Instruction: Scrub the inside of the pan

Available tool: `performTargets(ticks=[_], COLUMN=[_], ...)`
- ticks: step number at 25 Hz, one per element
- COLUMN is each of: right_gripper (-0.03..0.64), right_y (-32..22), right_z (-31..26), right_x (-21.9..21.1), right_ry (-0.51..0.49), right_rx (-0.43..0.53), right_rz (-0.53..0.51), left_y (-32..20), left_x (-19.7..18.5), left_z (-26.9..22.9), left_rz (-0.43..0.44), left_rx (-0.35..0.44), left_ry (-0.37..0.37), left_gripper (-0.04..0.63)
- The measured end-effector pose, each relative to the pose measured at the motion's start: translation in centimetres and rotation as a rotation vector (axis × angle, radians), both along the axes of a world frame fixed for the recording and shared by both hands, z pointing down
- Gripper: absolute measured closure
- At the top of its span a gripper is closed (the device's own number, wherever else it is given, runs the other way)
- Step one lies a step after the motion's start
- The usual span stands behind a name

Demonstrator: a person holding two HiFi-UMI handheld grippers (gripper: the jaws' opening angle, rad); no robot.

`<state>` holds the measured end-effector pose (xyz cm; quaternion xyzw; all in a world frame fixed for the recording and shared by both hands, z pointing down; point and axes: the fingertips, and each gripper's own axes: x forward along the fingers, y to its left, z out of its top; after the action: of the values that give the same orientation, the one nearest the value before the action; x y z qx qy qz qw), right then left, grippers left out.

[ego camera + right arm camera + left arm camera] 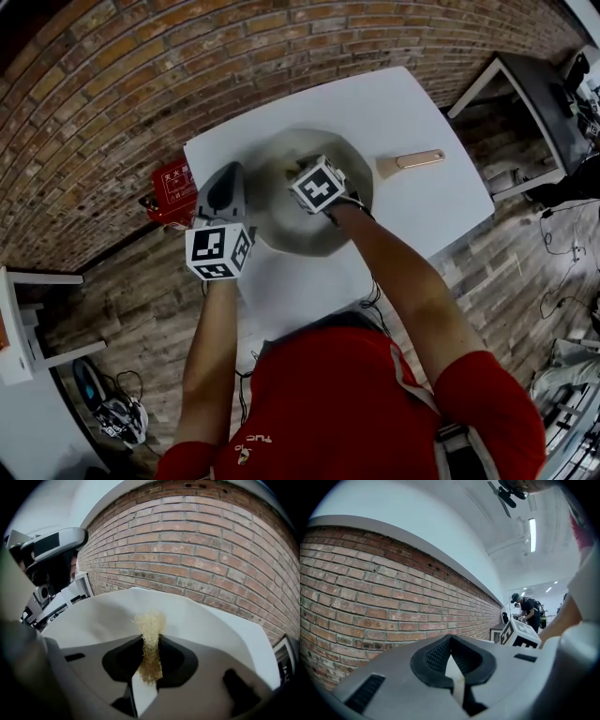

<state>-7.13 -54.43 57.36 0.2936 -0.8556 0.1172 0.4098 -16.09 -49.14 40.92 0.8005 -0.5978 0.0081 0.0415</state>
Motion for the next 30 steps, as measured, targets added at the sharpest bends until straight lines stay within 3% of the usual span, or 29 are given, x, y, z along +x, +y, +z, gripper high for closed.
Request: performTargets(ticks=[6,12,16,19,24,30], right_gripper=[0.529,0.529,0.529,0.529,0.529,0.529], right_y=[0.7,4.9,8.3,8.8,7.8,5.0], right_z=[-1.0,-3.3,-2.4,-1.3,0.7,0.3], right_x=[0.7,-3.1,-4.8,-5.2,-2.0,2.7], right_ry=[-0.025,-0.072,-0.030,0.006,0.103,0.145], right_rx=[0.000,-0.007,-0.060,-0.047,-0.055,-0.028], right_rz=[-0.003,-0.140,-0.230,-0.266,-0.218,-0.120], left_y=[1.1,2.0,2.6,2.8,3.1,2.9], left_x=[0.7,0.3,-0.3,-0.4,-0.5,-0.6], left_z=[-0.8,-1.5,-1.8,-1.9,-1.7,-1.4], left_rz=[-0.001,-0.022,-0.033,-0.034,-0.031,-0.026], left_rx=[0.012,0.025,0.030,0.032,0.026,0.023], left_ry=[-0.011,-0.012,-0.012,-0.013,-0.010,0.000], left_gripper=[0.581,0.581,0.581,0.581,0.581,0.581])
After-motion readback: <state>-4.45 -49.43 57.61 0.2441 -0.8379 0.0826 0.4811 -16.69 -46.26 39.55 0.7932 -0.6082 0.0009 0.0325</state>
